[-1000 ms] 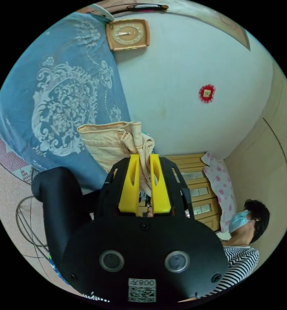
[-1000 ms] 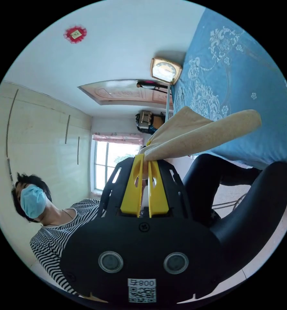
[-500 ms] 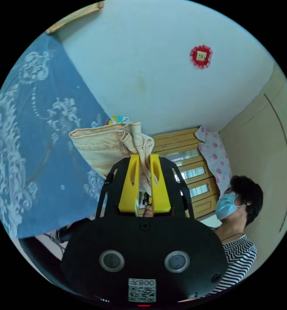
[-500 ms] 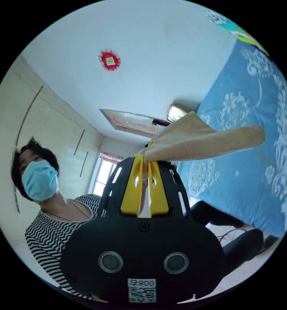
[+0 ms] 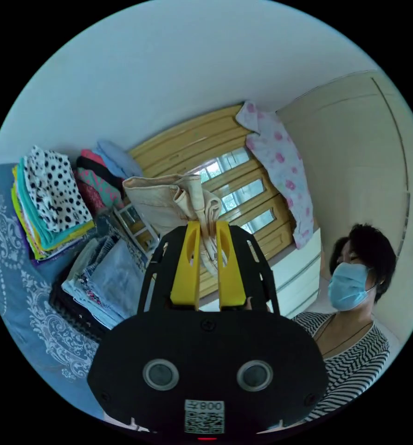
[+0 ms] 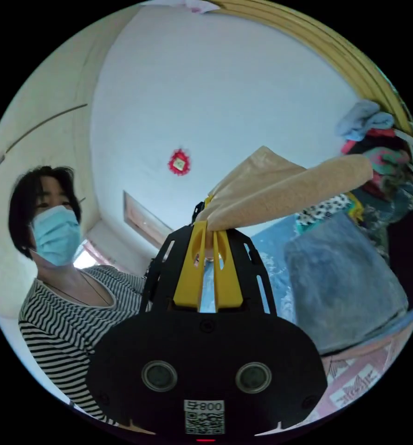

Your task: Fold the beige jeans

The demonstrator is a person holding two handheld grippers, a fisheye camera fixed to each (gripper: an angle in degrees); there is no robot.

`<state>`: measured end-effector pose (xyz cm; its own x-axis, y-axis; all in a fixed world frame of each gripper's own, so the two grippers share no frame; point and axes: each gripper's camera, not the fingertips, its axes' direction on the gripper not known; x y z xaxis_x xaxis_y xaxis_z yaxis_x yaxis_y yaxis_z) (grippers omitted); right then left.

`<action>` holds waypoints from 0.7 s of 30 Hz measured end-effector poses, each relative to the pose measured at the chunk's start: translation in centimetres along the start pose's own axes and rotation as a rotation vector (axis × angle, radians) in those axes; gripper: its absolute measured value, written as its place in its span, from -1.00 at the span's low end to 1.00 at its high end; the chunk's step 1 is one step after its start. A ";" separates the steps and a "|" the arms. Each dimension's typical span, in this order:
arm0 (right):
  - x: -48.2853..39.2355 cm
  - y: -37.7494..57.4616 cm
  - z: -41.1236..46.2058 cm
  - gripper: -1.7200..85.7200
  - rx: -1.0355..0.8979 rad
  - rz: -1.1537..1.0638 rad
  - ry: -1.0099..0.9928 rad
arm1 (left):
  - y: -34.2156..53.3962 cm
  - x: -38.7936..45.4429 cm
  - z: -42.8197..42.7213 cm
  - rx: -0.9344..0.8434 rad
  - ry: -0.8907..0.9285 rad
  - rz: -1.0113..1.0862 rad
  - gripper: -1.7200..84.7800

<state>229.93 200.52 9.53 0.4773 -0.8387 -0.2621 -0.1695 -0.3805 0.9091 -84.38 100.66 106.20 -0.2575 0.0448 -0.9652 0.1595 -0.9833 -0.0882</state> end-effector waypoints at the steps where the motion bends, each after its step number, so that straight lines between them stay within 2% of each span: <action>1: 2.0 0.9 -2.8 -0.94 0.001 0.032 0.065 | -1.2 -2.5 4.4 -0.048 0.001 -0.021 -0.82; 3: 6.8 3.4 -6.1 -0.94 -0.016 0.123 0.153 | -2.2 -6.9 10.6 -0.124 -0.047 -0.094 -0.82; 7: 22.8 13.7 -10.0 -0.94 -0.066 0.506 0.264 | -1.9 -18.2 22.0 -0.371 -0.276 -0.310 -0.82; 8: 26.3 16.4 -9.7 -0.94 -0.100 0.598 0.265 | -1.7 -20.2 23.9 -0.383 -0.280 -0.344 -0.82; 13: 29.3 19.8 -10.9 -0.94 -0.079 0.628 0.241 | -5.0 -22.6 30.2 -0.411 -0.320 -0.318 -0.82; 21: 34.1 22.0 -10.8 -0.94 -0.191 0.679 0.440 | -11.5 -26.5 41.6 -0.562 -0.323 -0.266 -0.81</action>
<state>251.82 167.74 24.05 0.6244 -0.6178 0.4779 -0.4118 0.2596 0.8735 -119.02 103.47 143.02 -0.6128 0.1308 -0.7793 0.4981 -0.7018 -0.5094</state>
